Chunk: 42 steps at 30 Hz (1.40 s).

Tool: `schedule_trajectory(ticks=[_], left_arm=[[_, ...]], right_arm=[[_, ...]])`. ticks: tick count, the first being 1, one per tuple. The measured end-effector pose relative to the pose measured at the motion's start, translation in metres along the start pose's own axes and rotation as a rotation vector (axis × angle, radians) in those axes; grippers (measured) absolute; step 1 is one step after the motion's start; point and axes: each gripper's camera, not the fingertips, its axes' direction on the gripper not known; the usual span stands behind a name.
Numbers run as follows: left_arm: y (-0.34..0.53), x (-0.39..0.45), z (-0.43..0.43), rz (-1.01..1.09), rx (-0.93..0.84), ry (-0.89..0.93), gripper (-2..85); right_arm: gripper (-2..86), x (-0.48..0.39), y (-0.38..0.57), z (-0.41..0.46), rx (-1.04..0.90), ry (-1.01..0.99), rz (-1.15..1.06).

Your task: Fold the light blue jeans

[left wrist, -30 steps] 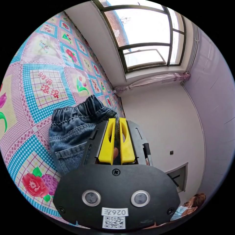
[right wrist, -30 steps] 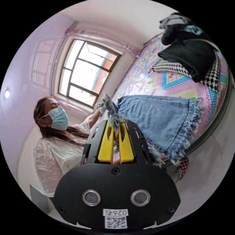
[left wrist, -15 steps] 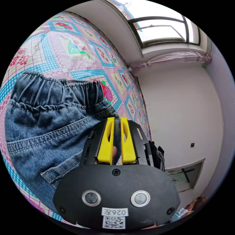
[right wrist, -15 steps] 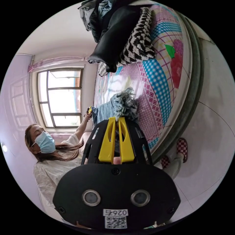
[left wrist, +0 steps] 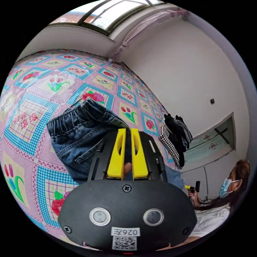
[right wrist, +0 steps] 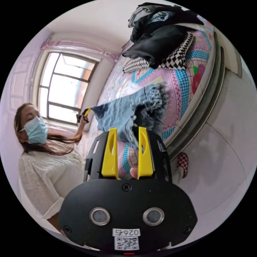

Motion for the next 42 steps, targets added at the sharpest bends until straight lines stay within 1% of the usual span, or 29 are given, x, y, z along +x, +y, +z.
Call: schedule_trajectory(ticks=[2, 4, 6, 8, 10, 12, 14, 16, 18, 20, 23, 25, 26, 28, 29, 30, 32, 33, 34, 36, 38, 40, 42], left_arm=[[0.019, 0.025, -0.018, 0.059, -0.033, -0.055, 3.9], [0.044, 0.053, -0.038, 0.116, -0.075, -0.144, 3.8], [0.058, 0.067, -0.053, 0.127, -0.094, -0.204, 3.6], [0.065, 0.073, -0.070, 0.110, -0.090, -0.221, 3.3], [0.056, 0.071, -0.091, 0.056, -0.071, -0.194, 2.3], [0.035, 0.070, -0.103, 0.025, -0.051, -0.181, 0.7], [0.010, 0.080, -0.120, 0.036, 0.028, -0.136, -0.4], [-0.027, 0.093, -0.140, 0.020, 0.164, -0.007, -0.8], [-0.051, 0.103, -0.148, 0.005, 0.234, 0.054, -0.9], [-0.070, 0.113, -0.148, 0.022, 0.242, 0.110, -1.0], [-0.080, 0.122, -0.126, 0.026, 0.162, 0.132, -1.0], [-0.064, 0.121, -0.094, 0.024, 0.050, 0.098, -1.0], [-0.058, 0.120, -0.085, 0.020, 0.011, 0.082, -1.0], [-0.022, 0.111, -0.056, -0.005, -0.125, -0.025, -1.0], [-0.012, 0.109, -0.052, -0.010, -0.144, -0.057, -1.0], [0.010, 0.108, -0.049, -0.020, -0.173, -0.126, -1.0], [0.041, 0.114, -0.057, 0.001, -0.175, -0.201, -1.0], [0.060, 0.118, -0.067, 0.014, -0.180, -0.239, -1.0], [0.078, 0.122, -0.079, 0.020, -0.190, -0.260, -1.0], [0.107, 0.125, -0.101, 0.013, -0.193, -0.240, -1.0], [0.134, 0.126, -0.126, -0.018, -0.181, -0.164, -1.0], [0.172, 0.128, -0.155, -0.073, -0.168, -0.029, -1.0], [0.203, 0.132, -0.172, -0.117, -0.155, 0.065, -0.9]], right_arm=[[8.3, -0.020, 0.025, 0.021, -0.076, 0.079, -0.026], [8.1, -0.028, 0.041, 0.038, -0.110, 0.120, -0.037], [6.7, -0.032, 0.050, 0.054, -0.129, 0.148, -0.053], [0.7, -0.035, 0.055, 0.068, -0.145, 0.150, -0.084], [-0.6, -0.034, 0.057, 0.071, -0.145, 0.161, -0.080], [-1.0, -0.034, 0.060, 0.068, -0.136, 0.118, -0.075], [-1.2, -0.038, 0.070, 0.058, -0.110, 0.082, -0.058], [-1.3, -0.044, 0.081, 0.049, -0.102, 0.069, -0.058], [-1.3, -0.051, 0.093, 0.042, -0.105, 0.058, -0.056], [-1.3, -0.058, 0.110, 0.035, -0.107, 0.041, -0.051], [-1.2, -0.071, 0.129, 0.023, -0.059, -0.031, -0.053], [-1.2, -0.080, 0.141, 0.016, -0.036, -0.047, -0.064], [-1.1, -0.083, 0.149, 0.016, -0.053, -0.015, -0.074], [-1.0, -0.072, 0.159, 0.026, -0.124, 0.053, -0.056], [-0.7, -0.059, 0.167, 0.036, -0.161, 0.053, -0.020], [-0.6, -0.054, 0.171, 0.040, -0.173, 0.037, -0.003], [1.0, -0.053, 0.189, 0.046, -0.176, 0.008, -0.013], [1.8, -0.056, 0.193, 0.044, -0.164, 0.021, -0.020], [3.6, -0.061, 0.201, 0.039, -0.142, 0.076, -0.012], [5.6, -0.072, 0.211, 0.025, -0.097, 0.148, -0.006], [6.1, -0.093, 0.217, 0.002, 0.000, 0.209, -0.029], [6.1, -0.114, 0.213, -0.012, 0.065, 0.253, -0.071], [6.0, -0.136, 0.200, -0.017, 0.095, 0.300, -0.135]])
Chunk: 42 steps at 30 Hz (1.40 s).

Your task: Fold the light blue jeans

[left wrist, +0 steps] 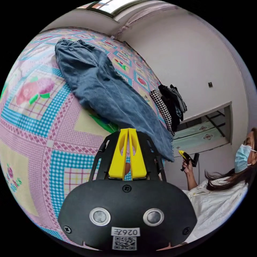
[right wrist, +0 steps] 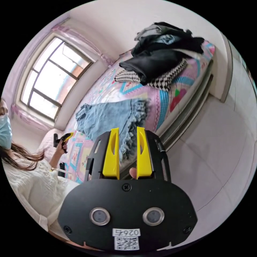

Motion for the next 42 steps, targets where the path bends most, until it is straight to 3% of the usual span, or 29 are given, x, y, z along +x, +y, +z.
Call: schedule_trajectory(ticks=[4, 9, 13, 17, 24, 26, 28, 30, 32, 34, 36, 38, 39, 40, 41, 42], left_arm=[[0.074, 0.022, -0.001, -0.118, 0.010, 0.195, -0.5], [0.126, 0.092, 0.022, -0.154, 0.004, 0.146, 4.9], [0.135, 0.149, 0.076, -0.194, -0.103, 0.152, 12.2], [0.143, 0.185, 0.113, -0.268, -0.134, 0.219, 15.4], [0.167, 0.220, 0.139, -0.352, -0.173, 0.330, 17.8], [0.166, 0.223, 0.140, -0.331, -0.163, 0.349, 23.4], [0.163, 0.214, 0.147, -0.357, -0.135, 0.396, 40.4], [0.158, 0.200, 0.160, -0.424, -0.129, 0.495, 42.7], [0.147, 0.190, 0.172, -0.435, -0.108, 0.634, 41.1], [0.124, 0.188, 0.164, -0.365, -0.052, 0.705, 10.2], [0.113, 0.187, 0.155, -0.393, 0.011, 0.824, 0.8], [0.111, 0.203, 0.123, -0.409, 0.175, 0.930, 0.1], [0.107, 0.227, 0.090, -0.315, 0.270, 0.939, -0.2], [0.105, 0.253, 0.058, -0.212, 0.296, 0.832, -0.2], [0.105, 0.264, 0.045, -0.167, 0.284, 0.745, -0.3], [0.106, 0.282, 0.035, -0.125, 0.210, 0.542, -0.3]], right_arm=[[5.8, -0.044, -0.062, 0.017, -0.022, 0.086, -0.238], [6.0, -0.077, -0.143, 0.073, -0.171, 0.143, -0.559], [10.0, -0.076, -0.189, 0.120, -0.405, 0.099, -0.760], [11.8, -0.056, -0.216, 0.149, -0.634, -0.036, -0.784], [2.3, -0.073, -0.219, 0.128, -0.678, -0.027, -0.899], [0.8, -0.069, -0.241, 0.131, -0.758, -0.080, -0.781], [0.4, -0.061, -0.259, 0.129, -0.796, -0.126, -0.704], [0.2, -0.052, -0.273, 0.126, -0.823, -0.172, -0.639], [0.1, -0.044, -0.288, 0.121, -0.857, -0.222, -0.608], [-0.1, -0.040, -0.300, 0.119, -0.878, -0.250, -0.595], [-0.5, -0.036, -0.313, 0.114, -0.909, -0.297, -0.560], [-1.0, -0.046, -0.342, 0.073, -0.907, -0.708, -0.421], [-1.0, -0.052, -0.351, 0.055, -0.879, -0.794, -0.398], [-1.1, -0.067, -0.368, 0.019, -0.832, -0.862, -0.453], [-1.1, -0.075, -0.381, -0.010, -0.778, -0.769, -0.598], [-1.1, -0.073, -0.383, -0.015, -0.767, -0.683, -0.652]])
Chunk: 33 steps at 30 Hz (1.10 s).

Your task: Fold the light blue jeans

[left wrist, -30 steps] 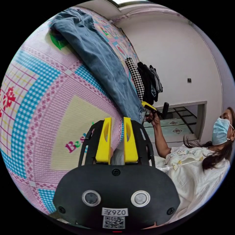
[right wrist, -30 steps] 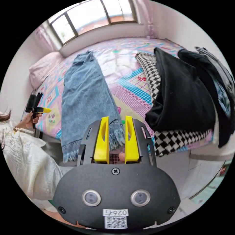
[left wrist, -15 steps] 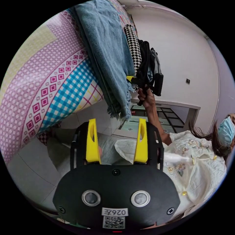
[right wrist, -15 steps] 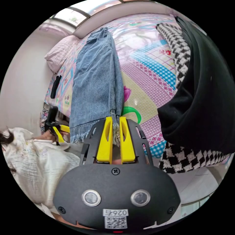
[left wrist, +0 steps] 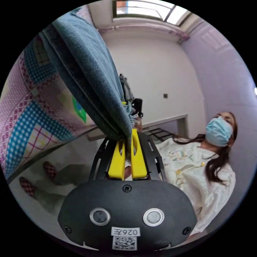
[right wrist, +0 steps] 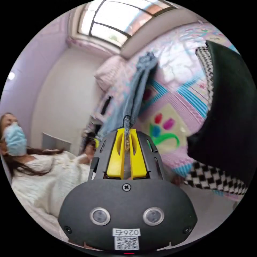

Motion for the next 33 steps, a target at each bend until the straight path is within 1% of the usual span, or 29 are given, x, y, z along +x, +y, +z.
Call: schedule_trajectory(ticks=[1, 2, 3, 4, 5, 7, 9, 10, 11, 13, 15, 17, 19, 20, 22, 23, 25, 29, 31, 32, 33], left_arm=[[0.005, 0.001, 0.011, -0.012, -0.083, -0.179, -0.4], [0.009, -0.006, 0.018, -0.040, -0.121, -0.224, -0.4], [0.021, -0.031, 0.031, -0.133, -0.172, -0.232, -0.4], [0.038, -0.057, 0.037, -0.236, -0.156, -0.209, -0.4], [0.049, -0.067, 0.037, -0.274, -0.125, -0.199, -0.4], [0.093, -0.090, 0.025, -0.351, 0.047, -0.156, -0.3], [0.124, -0.105, 0.018, -0.390, 0.174, -0.114, -0.2], [0.142, -0.118, 0.016, -0.439, 0.227, -0.105, 0.1], [0.150, -0.125, 0.015, -0.461, 0.249, -0.093, 0.2], [0.172, -0.147, 0.010, -0.501, 0.320, 0.002, 1.5], [0.182, -0.150, 0.006, -0.504, 0.333, -0.002, 3.8], [0.190, -0.142, -0.002, -0.487, 0.353, -0.045, 7.2], [0.200, -0.124, -0.024, -0.448, 0.414, -0.091, 10.4], [0.202, -0.116, -0.031, -0.429, 0.434, -0.127, 10.4], [0.197, -0.075, -0.064, -0.328, 0.521, -0.299, 10.3], [0.193, -0.064, -0.072, -0.298, 0.543, -0.333, 9.9], [0.163, -0.031, -0.103, -0.179, 0.596, -0.443, 8.5], [0.088, -0.010, -0.142, -0.050, 0.600, -0.586, 7.3], [0.031, -0.016, -0.165, 0.022, 0.594, -0.633, 9.2], [0.016, -0.020, -0.171, 0.037, 0.592, -0.643, 10.5], [-0.013, -0.032, -0.184, 0.058, 0.589, -0.655, 13.1]], right_arm=[[-1.2, 0.014, 0.011, 0.011, -0.119, 0.105, 0.006], [-1.2, 0.050, 0.030, 0.030, -0.215, 0.086, 0.100], [-1.2, 0.069, 0.043, 0.038, -0.242, 0.063, 0.153], [-1.2, 0.101, 0.068, 0.047, -0.277, 0.015, 0.250], [-1.2, 0.116, 0.090, 0.046, -0.266, -0.073, 0.306], [-1.2, 0.112, 0.111, 0.031, -0.211, -0.175, 0.294], [-1.2, 0.106, 0.122, 0.028, -0.268, -0.130, 0.244], [-1.1, 0.108, 0.131, 0.037, -0.337, -0.084, 0.227], [-1.1, 0.113, 0.145, 0.047, -0.391, -0.057, 0.220], [-1.0, 0.120, 0.169, 0.056, -0.447, -0.072, 0.234], [-0.7, 0.120, 0.193, 0.057, -0.499, -0.047, 0.232], [0.2, 0.111, 0.216, 0.045, -0.537, 0.029, 0.204], [2.0, 0.096, 0.223, 0.025, -0.499, 0.056, 0.160], [3.2, 0.082, 0.221, 0.013, -0.467, 0.056, 0.125], [4.4, 0.057, 0.209, -0.001, -0.404, 0.067, 0.053], [4.7, 0.040, 0.197, -0.005, -0.360, 0.080, 0.000], [4.6, 0.014, 0.175, -0.003, -0.305, 0.098, -0.080], [3.6, -0.027, 0.119, 0.036, -0.208, 0.116, -0.221], [3.3, -0.033, 0.093, 0.065, -0.204, 0.105, -0.234], [2.9, -0.037, 0.074, 0.083, -0.197, 0.094, -0.241], [2.8, -0.039, 0.065, 0.092, -0.190, 0.094, -0.242]])
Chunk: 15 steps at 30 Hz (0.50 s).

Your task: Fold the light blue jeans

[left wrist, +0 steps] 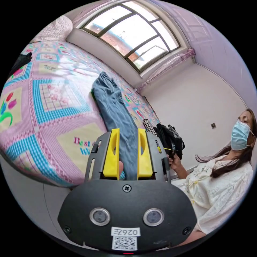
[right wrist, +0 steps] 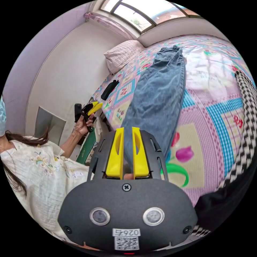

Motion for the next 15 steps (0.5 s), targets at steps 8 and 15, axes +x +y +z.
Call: schedule_trajectory(ticks=[8, 15], left_arm=[[-0.199, -0.106, 0.138, 0.082, -0.162, 0.031, 19.3], [-0.360, -0.171, 0.322, 0.137, -0.365, -0.022, 21.5]], right_arm=[[2.2, 0.023, -0.154, 0.064, 0.103, 0.170, 0.051], [5.8, 0.096, -0.310, 0.093, 0.149, 0.382, 0.083]])
